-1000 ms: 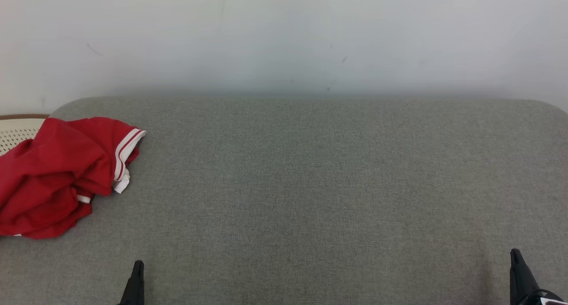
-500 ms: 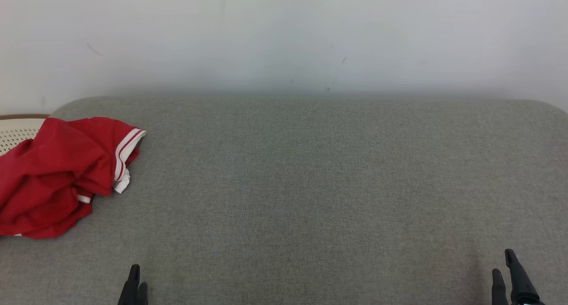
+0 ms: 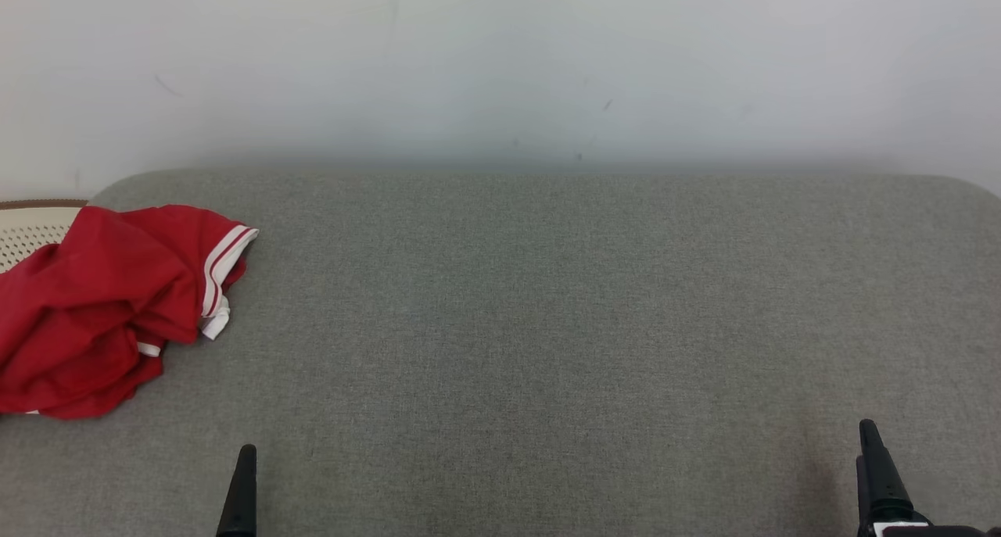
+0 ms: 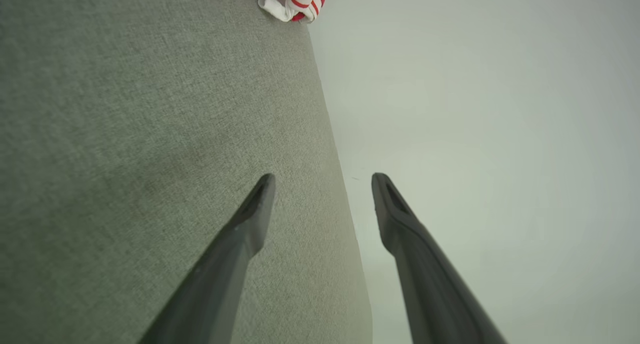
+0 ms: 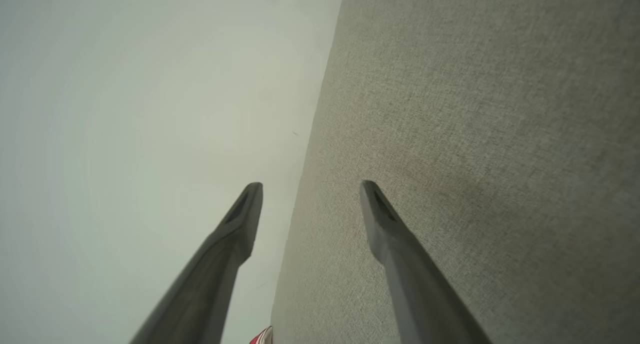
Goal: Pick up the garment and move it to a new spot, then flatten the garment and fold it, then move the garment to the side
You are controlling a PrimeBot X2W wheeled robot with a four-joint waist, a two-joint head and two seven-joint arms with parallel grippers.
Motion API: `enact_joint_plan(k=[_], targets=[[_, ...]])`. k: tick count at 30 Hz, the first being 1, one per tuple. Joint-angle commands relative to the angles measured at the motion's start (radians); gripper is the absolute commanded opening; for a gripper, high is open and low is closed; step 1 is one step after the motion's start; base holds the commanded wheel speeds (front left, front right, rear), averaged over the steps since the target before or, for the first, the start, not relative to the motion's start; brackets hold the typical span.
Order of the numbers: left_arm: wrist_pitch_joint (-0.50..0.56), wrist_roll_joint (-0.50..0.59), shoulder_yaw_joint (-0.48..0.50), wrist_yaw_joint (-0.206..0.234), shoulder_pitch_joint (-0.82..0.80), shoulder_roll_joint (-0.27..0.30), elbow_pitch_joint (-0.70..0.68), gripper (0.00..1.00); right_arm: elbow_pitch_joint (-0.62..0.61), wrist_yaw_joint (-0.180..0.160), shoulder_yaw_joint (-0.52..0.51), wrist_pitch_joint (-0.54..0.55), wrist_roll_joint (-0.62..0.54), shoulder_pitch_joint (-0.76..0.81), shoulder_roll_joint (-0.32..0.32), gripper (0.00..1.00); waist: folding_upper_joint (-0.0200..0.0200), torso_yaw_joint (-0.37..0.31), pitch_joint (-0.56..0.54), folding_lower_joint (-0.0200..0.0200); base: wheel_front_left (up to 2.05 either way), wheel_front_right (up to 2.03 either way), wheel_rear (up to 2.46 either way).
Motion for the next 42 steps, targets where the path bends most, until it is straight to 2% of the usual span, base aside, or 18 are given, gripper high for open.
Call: enact_joint_plan(k=[1,16,25,42], targets=[[-0.013,0.055,-0.004,0.012,-0.001,0.001,-0.028,1.0,-0.023,0.0,0.012,-0.013,-0.055,-0.018,-0.009,1.0,0.0,0.0,0.001,0.0,0.0,0.0,0.0],[-0.064,0.371,-0.032,0.059,0.001,0.002,-0.068,1.0,-0.042,0.0,0.096,-0.067,-0.381,-0.034,-0.009,1.0,0.0,0.002,0.005,0.0,0.0,0.0,0.0],[-0.092,0.572,-0.05,0.095,0.002,0.021,-0.076,1.0,-0.056,0.0,0.15,-0.082,-0.554,-0.044,-0.019,1.0,0.0,0.004,0.001,0.0,0.0,0.0,0.0],[-0.135,0.803,-0.078,0.138,0.006,0.047,-0.086,1.0,-0.077,0.0,0.227,-0.084,-0.772,-0.058,-0.065,1.0,0.0,0.01,-0.005,0.0,0.0,0.0,0.0]])
